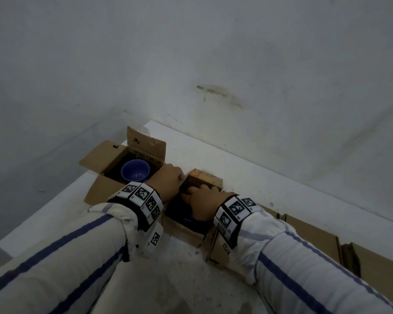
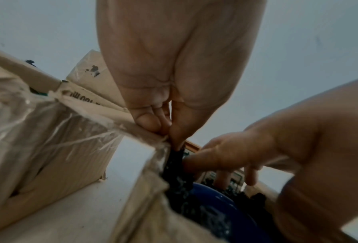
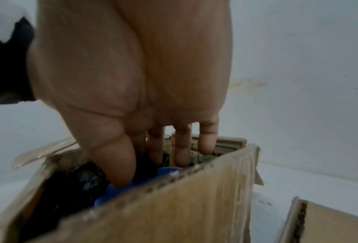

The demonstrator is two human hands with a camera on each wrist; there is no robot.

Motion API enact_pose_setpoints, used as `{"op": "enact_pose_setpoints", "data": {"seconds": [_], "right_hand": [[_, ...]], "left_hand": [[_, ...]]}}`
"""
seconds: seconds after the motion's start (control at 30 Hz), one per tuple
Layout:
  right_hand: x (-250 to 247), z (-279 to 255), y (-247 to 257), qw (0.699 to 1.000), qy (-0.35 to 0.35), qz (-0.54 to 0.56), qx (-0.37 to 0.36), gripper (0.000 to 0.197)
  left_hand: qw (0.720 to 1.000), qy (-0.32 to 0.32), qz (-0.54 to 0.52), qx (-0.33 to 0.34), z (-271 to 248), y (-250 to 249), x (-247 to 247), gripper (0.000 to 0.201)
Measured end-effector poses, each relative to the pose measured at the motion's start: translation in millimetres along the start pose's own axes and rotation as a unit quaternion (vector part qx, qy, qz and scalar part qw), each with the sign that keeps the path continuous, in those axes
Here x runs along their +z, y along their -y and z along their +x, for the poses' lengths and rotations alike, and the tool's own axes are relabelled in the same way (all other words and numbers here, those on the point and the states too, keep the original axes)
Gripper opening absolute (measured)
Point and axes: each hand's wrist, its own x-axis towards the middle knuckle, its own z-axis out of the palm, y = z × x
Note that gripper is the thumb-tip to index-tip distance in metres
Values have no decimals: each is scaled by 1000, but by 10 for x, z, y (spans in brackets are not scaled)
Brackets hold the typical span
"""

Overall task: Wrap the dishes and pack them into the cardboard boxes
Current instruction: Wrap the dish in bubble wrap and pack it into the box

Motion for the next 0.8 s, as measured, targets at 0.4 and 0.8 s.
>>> {"op": "enact_pose_setpoints", "data": {"seconds": [0.4, 0.8], "right_hand": [[455, -932, -753, 947, -197, 256, -6, 45], [1994, -2422, -2294, 830, -283, 404, 260, 31]], "left_hand": [[998, -65, 24, 7, -195, -1147, 274, 30], [968, 146, -41, 201, -436, -3426, 1758, 28]]}}
